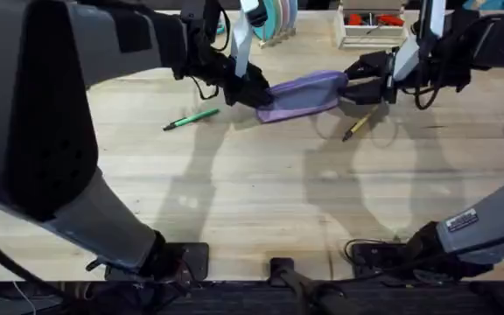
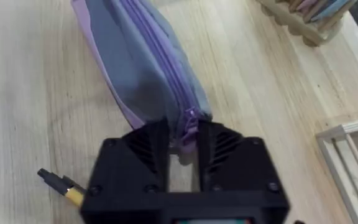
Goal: Unzip the bag, pick up the pens from the table one at a time and place them inside, then zip the bag closed.
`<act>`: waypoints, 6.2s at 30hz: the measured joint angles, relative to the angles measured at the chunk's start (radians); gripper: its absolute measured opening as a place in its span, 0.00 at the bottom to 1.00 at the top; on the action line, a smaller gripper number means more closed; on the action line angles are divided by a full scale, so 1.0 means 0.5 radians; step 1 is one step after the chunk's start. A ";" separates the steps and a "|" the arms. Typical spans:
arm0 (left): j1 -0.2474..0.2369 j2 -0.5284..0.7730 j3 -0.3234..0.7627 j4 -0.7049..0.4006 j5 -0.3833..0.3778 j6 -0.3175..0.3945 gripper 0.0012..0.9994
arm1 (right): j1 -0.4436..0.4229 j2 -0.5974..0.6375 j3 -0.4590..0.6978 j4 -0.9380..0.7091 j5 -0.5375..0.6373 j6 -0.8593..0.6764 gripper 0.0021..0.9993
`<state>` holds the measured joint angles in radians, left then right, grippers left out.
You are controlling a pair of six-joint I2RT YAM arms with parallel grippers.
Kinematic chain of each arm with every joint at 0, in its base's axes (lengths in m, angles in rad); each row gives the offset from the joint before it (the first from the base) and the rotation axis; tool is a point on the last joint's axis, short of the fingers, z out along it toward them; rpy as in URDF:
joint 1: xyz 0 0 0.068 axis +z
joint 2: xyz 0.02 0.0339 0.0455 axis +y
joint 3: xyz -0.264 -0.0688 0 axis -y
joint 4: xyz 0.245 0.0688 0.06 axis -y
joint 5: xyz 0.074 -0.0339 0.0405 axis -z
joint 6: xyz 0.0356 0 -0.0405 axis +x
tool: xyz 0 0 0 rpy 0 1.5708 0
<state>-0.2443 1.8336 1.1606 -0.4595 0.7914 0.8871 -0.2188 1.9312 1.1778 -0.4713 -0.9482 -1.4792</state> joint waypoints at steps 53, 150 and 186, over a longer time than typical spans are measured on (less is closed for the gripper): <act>-0.024 0.000 0.000 0.028 0.023 0.000 0.04 | -0.136 -0.208 -0.001 -0.066 -0.319 0.078 0.03; 0.037 0.000 -0.002 -0.037 -0.172 0.000 0.04 | 0.780 -0.688 0.091 0.179 0.540 0.763 0.31; -0.017 0.000 0.008 0.021 -0.053 -0.002 0.04 | 0.385 -0.952 0.038 -0.009 0.444 0.798 1.00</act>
<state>-0.2527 1.8336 1.1645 -0.4488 0.7650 0.8860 -0.0265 1.4551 1.1969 -0.4758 -0.7261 -1.0801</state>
